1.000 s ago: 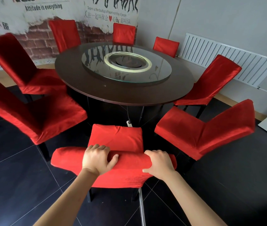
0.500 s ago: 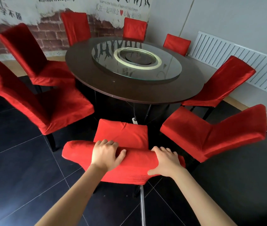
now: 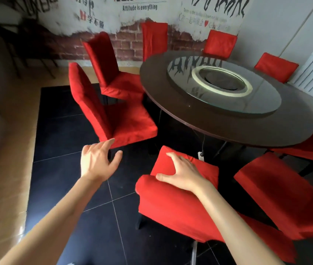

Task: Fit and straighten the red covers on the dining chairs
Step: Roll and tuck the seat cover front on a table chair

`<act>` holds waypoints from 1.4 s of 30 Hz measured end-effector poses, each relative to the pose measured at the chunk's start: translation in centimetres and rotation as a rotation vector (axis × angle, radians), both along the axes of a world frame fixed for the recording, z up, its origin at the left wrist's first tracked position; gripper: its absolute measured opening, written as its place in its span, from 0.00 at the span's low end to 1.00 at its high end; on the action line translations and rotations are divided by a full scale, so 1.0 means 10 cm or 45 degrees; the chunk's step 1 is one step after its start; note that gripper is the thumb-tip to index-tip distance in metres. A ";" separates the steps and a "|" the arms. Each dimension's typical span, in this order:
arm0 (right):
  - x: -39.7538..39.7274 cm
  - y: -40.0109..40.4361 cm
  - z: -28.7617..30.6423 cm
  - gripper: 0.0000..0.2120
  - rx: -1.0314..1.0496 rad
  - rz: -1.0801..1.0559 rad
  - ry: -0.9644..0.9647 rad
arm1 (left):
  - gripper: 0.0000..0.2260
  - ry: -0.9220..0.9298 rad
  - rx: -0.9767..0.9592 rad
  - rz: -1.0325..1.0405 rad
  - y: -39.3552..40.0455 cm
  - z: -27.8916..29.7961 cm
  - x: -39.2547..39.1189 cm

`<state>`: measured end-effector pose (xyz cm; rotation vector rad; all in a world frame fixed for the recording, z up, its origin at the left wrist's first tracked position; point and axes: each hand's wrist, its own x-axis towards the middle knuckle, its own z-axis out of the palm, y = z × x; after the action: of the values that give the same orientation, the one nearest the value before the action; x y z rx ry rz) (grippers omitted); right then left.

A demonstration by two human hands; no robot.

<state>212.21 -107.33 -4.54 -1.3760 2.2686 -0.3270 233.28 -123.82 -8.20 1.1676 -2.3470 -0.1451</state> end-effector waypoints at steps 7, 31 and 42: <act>0.68 -1.42 -0.03 0.42 -0.056 0.080 0.035 | 0.31 0.026 0.024 0.113 -1.29 -0.01 0.86; 1.23 -5.98 -0.14 0.38 -0.185 -0.386 -0.019 | 0.31 -0.051 -0.058 -0.455 -6.03 0.18 0.51; 1.28 -7.07 -0.58 0.36 0.089 -0.712 -0.053 | 0.35 -0.302 0.046 -0.836 -7.48 -0.18 -0.32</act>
<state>225.03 -178.03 -10.35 -0.6700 2.5666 -0.4415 230.07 -198.63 -10.04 0.4005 -2.8699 -0.2868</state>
